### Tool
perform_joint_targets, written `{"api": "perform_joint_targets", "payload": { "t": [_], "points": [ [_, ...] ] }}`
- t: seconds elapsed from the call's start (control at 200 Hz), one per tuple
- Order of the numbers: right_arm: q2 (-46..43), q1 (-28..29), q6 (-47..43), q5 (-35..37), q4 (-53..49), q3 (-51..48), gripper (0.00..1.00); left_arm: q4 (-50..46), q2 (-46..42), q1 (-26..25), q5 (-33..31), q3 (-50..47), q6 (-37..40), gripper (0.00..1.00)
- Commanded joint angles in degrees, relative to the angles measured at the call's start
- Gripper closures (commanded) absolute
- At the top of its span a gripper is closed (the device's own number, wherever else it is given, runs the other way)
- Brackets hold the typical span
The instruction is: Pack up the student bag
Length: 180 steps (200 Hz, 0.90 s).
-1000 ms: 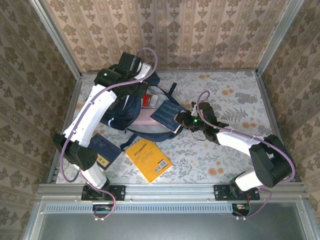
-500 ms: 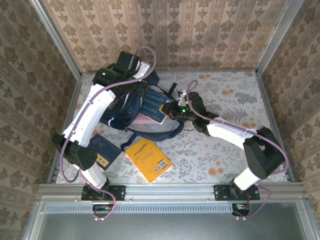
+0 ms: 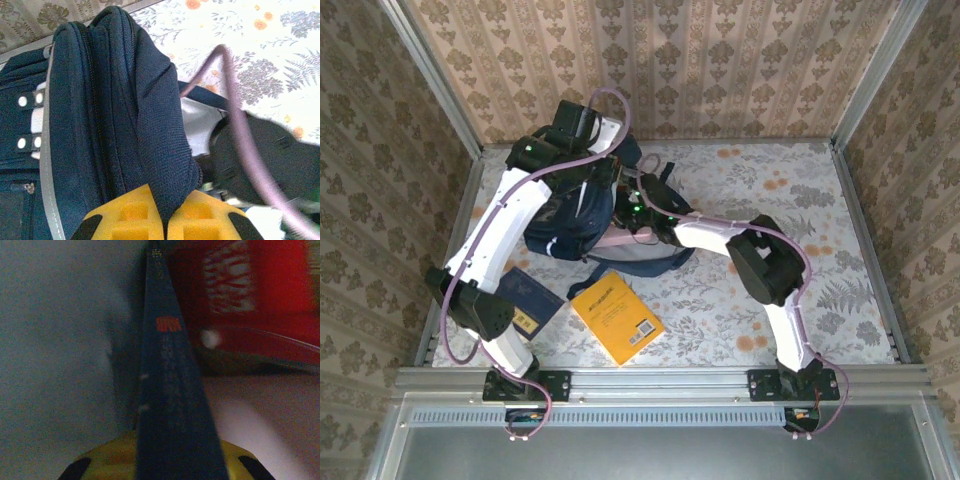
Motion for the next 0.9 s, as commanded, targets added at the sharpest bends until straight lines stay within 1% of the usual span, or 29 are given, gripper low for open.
{"api": "perform_joint_targets", "payload": {
  "t": [0.0, 0.08, 0.155, 0.22, 0.27, 0.36, 0.49, 0.495, 0.51, 0.55, 0.655, 0.725, 0.78, 0.84, 0.895],
  "points": [
    [5.1, 2.08, -3.92, 6.02, -3.55, 9.21, 0.88, 11.02, -3.69, 0.0, 5.01, 1.25, -1.77, 1.0],
    [8.89, 2.11, -4.89, 5.95, -8.6, 15.51, 0.78, 11.12, -3.41, 0.26, 5.06, 0.31, -1.86, 1.0],
    [9.01, 1.85, -6.03, 6.48, -10.69, 16.77, 0.67, 11.71, -3.46, 0.73, 5.34, -1.05, -2.19, 1.0],
    [6.58, 1.73, -9.22, 8.6, -13.32, 15.3, 0.55, 12.1, -3.39, 1.26, 5.54, -1.8, -2.46, 1.0],
    [3.91, 1.65, -11.85, 9.8, -13.51, 12.46, 0.46, 12.27, -3.24, 1.81, 5.65, -2.23, -2.73, 1.0],
    [-1.09, 1.05, -16.11, 8.45, -12.52, 6.98, 0.39, 12.93, -3.16, 3.0, 6.15, -3.2, -3.48, 1.0],
    [-8.57, 0.25, -20.26, 5.5, -8.19, -2.49, 0.38, 14.18, -2.31, 4.81, 8.5, -3.86, -5.18, 1.0],
    [-8.82, 0.26, -20.36, 5.43, -8.01, -2.88, 0.38, 14.2, -2.22, 5.57, 8.61, -3.86, -5.28, 1.0],
    [-9.75, 0.18, -20.64, 5.44, -7.63, -3.89, 0.38, 14.25, -1.97, 6.64, 9.02, -3.75, -5.56, 1.0],
    [-12.15, -0.06, -21.42, 5.57, -6.8, -6.57, 0.38, 14.42, -1.26, 7.47, 9.91, -3.69, -6.19, 1.0],
    [-18.61, -0.65, -22.77, 6.67, -4.94, -14.0, 0.39, 14.14, 1.27, 7.79, 11.43, -2.74, -6.02, 1.0],
    [-23.38, -1.12, -22.83, 9.28, -5.44, -19.06, 0.43, 13.23, 3.58, 7.42, 12.41, -1.78, -5.29, 1.0],
    [-27.47, -1.4, -23.46, 11.43, -8.05, -22.24, 0.46, 12.96, 5.29, 7.16, 12.8, -1.64, -5.2, 1.0],
    [-32.44, -1.33, -25.24, 16.41, -11.9, -25.93, 0.48, 12.94, 7.18, 6.4, 13.45, -1.75, -5.29, 1.0],
    [-37.34, -1.32, -26.56, 20.59, -13.27, -30.8, 0.48, 13.23, 8.94, 5.54, 13.56, -1.81, -5.21, 0.99]
  ]
}}
